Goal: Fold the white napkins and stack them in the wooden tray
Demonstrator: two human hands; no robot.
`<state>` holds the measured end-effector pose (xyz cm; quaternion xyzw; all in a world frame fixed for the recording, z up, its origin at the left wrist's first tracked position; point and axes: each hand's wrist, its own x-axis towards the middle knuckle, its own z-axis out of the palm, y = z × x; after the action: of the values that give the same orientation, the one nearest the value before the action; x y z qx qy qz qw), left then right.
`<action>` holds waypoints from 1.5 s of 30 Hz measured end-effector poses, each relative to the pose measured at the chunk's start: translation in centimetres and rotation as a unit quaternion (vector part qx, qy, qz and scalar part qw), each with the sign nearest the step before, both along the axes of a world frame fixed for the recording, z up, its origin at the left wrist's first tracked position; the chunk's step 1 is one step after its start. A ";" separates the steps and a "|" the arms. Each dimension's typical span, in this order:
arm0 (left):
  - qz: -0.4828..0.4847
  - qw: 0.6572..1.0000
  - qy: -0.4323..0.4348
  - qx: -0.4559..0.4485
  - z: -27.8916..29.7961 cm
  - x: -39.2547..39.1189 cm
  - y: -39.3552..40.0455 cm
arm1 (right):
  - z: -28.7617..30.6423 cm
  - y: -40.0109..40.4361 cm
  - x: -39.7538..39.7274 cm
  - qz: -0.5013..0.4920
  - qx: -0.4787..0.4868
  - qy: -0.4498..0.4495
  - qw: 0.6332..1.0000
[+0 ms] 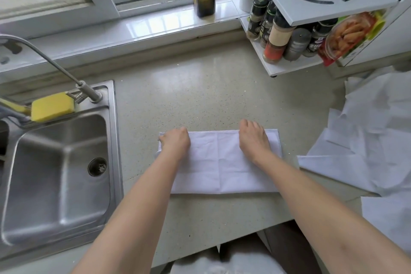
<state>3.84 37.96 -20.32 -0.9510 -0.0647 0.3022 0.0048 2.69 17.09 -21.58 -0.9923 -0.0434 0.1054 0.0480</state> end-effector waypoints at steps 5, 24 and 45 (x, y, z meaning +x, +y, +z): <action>0.000 1.000 -0.004 -0.001 0.1 -0.2 -0.1 | -0.2 0.1 0.0 -0.011 -0.005 -0.006 1.000; 0.009 1.000 0.009 -0.026 0.7 0.1 0.4 | 0.2 0.9 -0.1 -0.032 -0.059 -0.020 0.998; -0.174 0.955 -0.168 -0.173 -2.0 -9.1 -1.3 | -3.6 4.8 -9.1 0.057 0.047 -0.003 0.997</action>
<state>-5.26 36.68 -22.31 -0.9710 0.1547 0.1386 -0.1182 -6.36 21.92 -25.16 -0.9853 -0.1049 0.1024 0.0882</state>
